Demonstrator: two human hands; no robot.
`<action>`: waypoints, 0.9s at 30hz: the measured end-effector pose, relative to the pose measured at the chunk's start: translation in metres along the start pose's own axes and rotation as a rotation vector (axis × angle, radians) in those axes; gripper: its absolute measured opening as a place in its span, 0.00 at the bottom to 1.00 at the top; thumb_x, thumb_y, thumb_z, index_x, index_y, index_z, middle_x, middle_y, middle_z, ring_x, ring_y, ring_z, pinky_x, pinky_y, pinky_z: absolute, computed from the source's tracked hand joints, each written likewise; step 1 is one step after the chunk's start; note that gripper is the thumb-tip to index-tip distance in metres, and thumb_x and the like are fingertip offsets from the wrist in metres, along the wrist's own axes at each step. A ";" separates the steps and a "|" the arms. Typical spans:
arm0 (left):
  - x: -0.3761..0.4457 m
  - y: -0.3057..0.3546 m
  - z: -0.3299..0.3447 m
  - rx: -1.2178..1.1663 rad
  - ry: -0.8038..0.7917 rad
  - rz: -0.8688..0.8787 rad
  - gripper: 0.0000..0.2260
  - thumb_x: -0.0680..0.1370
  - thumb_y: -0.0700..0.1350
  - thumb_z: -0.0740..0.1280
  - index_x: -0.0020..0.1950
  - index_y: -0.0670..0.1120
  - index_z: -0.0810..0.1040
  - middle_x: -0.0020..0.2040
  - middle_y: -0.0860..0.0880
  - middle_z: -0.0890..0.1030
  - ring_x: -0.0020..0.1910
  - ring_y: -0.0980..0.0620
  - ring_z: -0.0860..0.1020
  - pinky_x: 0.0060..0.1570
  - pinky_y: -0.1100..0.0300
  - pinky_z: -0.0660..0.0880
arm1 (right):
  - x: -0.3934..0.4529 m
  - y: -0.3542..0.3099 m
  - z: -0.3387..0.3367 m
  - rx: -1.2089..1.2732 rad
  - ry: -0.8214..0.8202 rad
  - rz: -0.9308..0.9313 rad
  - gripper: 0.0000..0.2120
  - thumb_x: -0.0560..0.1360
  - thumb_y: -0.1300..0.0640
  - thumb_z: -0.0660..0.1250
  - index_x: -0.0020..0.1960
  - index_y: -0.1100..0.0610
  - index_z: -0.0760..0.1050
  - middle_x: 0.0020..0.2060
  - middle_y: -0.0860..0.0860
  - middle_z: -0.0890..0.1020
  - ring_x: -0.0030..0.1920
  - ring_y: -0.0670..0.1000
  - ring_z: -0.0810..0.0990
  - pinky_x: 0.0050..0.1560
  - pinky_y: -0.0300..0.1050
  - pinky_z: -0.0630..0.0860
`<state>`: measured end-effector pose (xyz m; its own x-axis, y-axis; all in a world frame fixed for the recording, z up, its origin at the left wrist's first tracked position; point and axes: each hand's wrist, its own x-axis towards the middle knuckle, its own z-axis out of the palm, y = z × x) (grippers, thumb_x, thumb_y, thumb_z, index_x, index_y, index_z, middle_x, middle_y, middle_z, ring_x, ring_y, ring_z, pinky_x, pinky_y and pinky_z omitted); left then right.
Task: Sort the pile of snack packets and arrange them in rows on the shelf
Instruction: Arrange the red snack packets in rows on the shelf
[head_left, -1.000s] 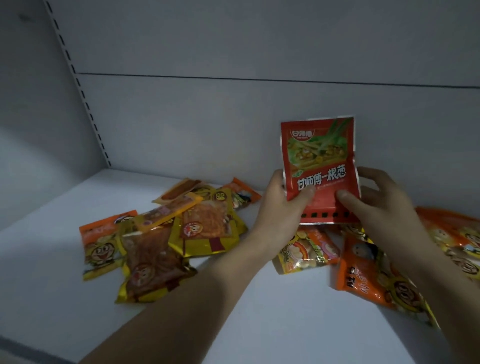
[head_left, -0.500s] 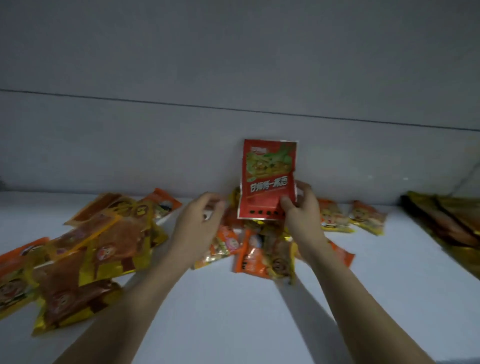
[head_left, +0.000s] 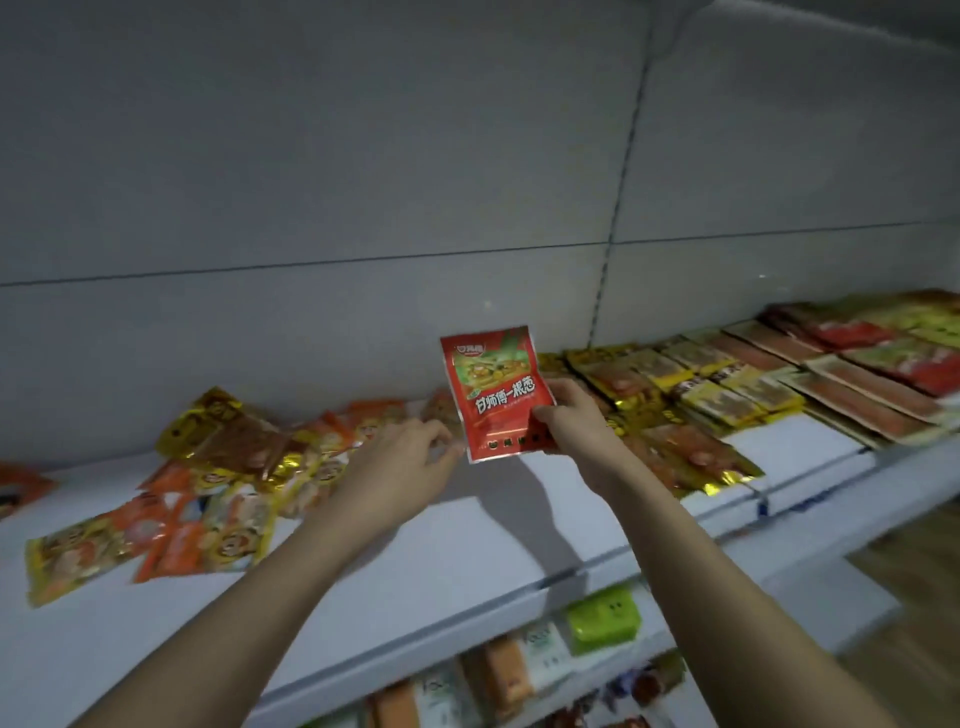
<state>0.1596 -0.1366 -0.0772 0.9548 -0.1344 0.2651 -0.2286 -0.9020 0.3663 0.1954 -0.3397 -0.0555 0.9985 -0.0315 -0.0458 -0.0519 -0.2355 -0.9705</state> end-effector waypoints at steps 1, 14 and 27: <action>0.005 0.026 0.010 0.009 -0.015 0.019 0.14 0.82 0.57 0.60 0.60 0.52 0.79 0.60 0.51 0.81 0.62 0.47 0.76 0.56 0.55 0.71 | -0.002 0.004 -0.026 0.015 0.001 -0.008 0.15 0.80 0.65 0.58 0.66 0.58 0.69 0.48 0.50 0.81 0.45 0.49 0.81 0.42 0.44 0.77; 0.066 0.307 0.145 0.062 -0.148 0.199 0.14 0.82 0.58 0.60 0.58 0.52 0.80 0.57 0.54 0.81 0.57 0.51 0.78 0.50 0.54 0.76 | -0.013 0.090 -0.366 -0.027 0.178 0.116 0.13 0.81 0.64 0.56 0.65 0.58 0.67 0.46 0.55 0.82 0.39 0.50 0.82 0.30 0.38 0.78; 0.244 0.427 0.247 0.052 -0.143 0.261 0.15 0.81 0.57 0.60 0.63 0.52 0.79 0.60 0.49 0.80 0.61 0.45 0.75 0.55 0.50 0.75 | 0.113 0.119 -0.531 -0.215 0.269 0.160 0.12 0.82 0.65 0.55 0.63 0.58 0.70 0.43 0.49 0.79 0.39 0.46 0.79 0.28 0.32 0.73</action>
<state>0.3415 -0.6557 -0.0766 0.8831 -0.4171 0.2147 -0.4630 -0.8487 0.2556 0.2913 -0.8870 -0.0501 0.9379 -0.3317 -0.1012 -0.2382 -0.4043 -0.8830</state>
